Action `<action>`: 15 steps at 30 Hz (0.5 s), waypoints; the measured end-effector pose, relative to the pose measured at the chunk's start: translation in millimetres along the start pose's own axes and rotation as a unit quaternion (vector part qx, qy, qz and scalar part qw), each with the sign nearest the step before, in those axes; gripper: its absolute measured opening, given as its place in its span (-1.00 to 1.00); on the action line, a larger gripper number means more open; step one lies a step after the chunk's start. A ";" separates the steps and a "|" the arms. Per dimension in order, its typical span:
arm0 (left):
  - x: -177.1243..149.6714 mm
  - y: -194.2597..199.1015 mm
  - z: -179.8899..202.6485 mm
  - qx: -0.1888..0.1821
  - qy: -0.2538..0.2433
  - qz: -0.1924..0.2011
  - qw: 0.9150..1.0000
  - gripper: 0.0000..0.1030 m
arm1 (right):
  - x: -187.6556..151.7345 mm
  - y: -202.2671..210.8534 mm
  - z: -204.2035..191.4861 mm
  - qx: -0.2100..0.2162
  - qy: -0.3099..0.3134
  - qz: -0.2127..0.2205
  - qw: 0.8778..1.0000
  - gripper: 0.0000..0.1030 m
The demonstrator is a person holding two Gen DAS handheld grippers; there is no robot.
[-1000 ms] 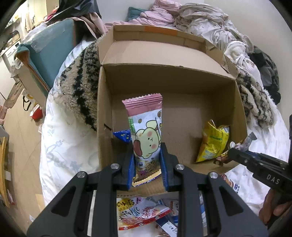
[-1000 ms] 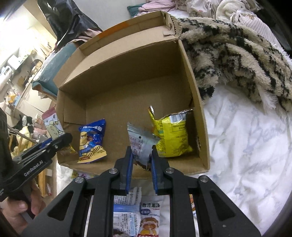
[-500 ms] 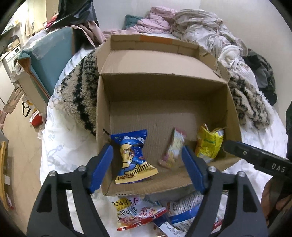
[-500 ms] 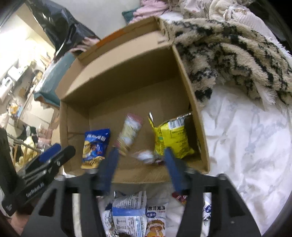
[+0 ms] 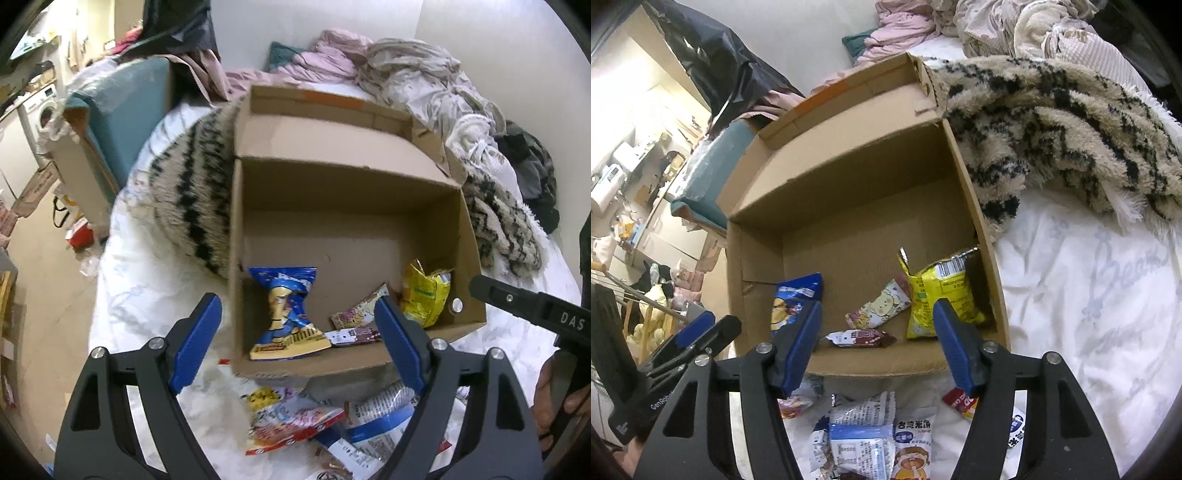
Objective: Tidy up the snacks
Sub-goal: 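Withdraw both grippers from the box toward the remaining snacks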
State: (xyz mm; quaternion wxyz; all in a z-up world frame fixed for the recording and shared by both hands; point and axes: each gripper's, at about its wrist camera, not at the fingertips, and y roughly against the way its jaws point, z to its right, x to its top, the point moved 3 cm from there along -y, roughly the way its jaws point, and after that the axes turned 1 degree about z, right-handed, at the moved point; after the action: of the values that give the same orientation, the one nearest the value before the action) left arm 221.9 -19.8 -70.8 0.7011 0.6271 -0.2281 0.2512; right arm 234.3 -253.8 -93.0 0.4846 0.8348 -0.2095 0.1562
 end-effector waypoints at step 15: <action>-36.9 62.7 -29.0 0.031 0.033 -0.007 0.999 0.87 | -39.9 66.8 -19.8 0.011 0.026 0.034 0.999 0.63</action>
State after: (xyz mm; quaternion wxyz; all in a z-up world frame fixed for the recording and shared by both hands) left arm 153.6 12.1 -49.5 0.6903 0.6416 -0.1920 0.2737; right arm 165.2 -258.2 -52.4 0.4746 0.8283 -0.2235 0.1967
